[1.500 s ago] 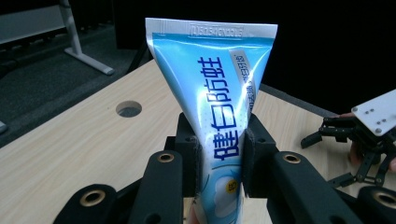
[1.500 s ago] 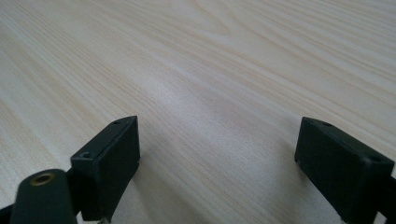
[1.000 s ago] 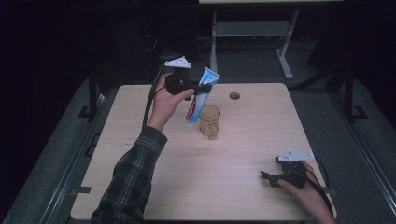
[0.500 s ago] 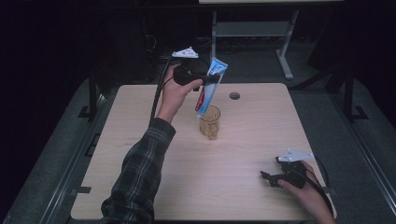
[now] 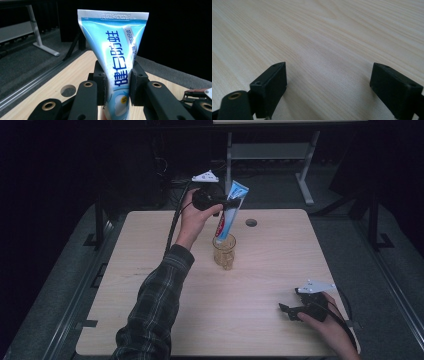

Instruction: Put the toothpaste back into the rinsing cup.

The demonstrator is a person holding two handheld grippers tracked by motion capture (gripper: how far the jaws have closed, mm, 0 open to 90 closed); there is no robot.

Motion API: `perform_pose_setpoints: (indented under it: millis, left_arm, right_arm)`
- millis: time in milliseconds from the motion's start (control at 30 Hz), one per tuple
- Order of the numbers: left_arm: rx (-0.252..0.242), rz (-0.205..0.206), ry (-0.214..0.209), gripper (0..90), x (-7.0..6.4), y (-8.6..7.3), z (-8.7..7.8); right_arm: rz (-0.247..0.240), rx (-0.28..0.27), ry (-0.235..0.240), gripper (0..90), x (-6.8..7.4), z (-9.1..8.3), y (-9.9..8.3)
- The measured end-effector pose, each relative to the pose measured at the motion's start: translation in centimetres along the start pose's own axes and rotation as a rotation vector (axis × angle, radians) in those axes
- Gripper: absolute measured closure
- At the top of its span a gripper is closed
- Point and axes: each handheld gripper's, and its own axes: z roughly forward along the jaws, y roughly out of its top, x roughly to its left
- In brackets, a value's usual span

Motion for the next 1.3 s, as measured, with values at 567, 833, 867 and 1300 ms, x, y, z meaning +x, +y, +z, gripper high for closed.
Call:
perform_pose_setpoints:
  millis: [567, 833, 867, 1300]
  left_arm:
    - [0.045, -0.006, 0.002, 71.0, 0.4, -1.8, 1.3]
    - [0.057, -0.005, -0.001, 70.9, 0.4, -2.6, 1.7]
    - [0.057, -0.005, -0.001, 70.9, 0.4, -2.6, 1.7]
    - [0.081, -0.013, 0.005, 70.7, 0.4, -4.5, 1.5]
  right_arm:
    - [0.002, 0.002, 0.003, 13.4, 0.0, 0.0, 0.0]
    - [0.005, 0.001, 0.005, 13.4, 0.0, 0.0, 0.0]
    - [0.004, 0.002, 0.005, 13.3, 0.0, 0.0, 0.0]
    - [0.002, 0.001, 0.005, 13.4, 0.0, 0.0, 0.0]
